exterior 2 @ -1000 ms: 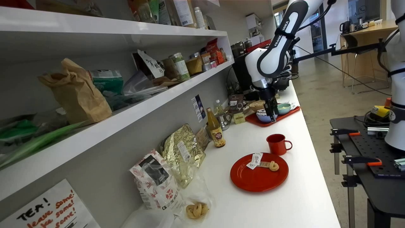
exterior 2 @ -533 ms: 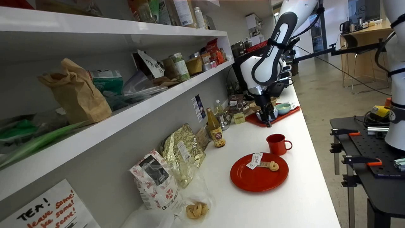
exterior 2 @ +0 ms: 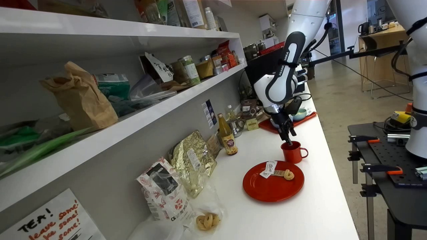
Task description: Put the orange cup on the orange plate
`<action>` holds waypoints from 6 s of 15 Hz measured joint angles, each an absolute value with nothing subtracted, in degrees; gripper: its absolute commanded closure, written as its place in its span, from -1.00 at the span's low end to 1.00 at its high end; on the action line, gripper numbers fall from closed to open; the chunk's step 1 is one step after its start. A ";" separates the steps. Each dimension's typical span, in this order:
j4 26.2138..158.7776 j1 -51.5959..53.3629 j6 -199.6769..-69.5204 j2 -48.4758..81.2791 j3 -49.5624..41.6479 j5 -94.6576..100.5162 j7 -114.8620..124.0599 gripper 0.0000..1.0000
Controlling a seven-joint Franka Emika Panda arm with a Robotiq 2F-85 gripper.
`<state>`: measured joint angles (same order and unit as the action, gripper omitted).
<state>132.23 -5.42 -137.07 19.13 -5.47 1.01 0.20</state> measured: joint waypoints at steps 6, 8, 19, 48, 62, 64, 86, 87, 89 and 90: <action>130.97 -5.86 -137.07 23.66 -5.48 0.73 0.21 -0.06; 130.80 -5.86 -137.07 24.63 -5.48 0.63 0.21 0.25; 129.42 -6.21 -137.07 25.22 -5.48 0.50 0.19 0.97; 118.60 9.23 -131.27 22.07 3.78 11.86 11.04 0.97; 115.13 9.24 -131.13 29.32 3.33 11.25 11.02 0.97; 114.79 9.22 -131.13 30.33 3.33 11.11 11.02 0.97; 116.95 8.72 -134.10 28.54 3.24 8.92 10.90 -1.00; 118.59 8.43 -134.95 26.21 3.24 8.53 10.87 -0.81; 122.17 7.72 -136.02 21.27 3.24 7.65 10.53 -1.00; 123.60 7.45 -136.05 19.38 3.24 7.38 10.28 -1.00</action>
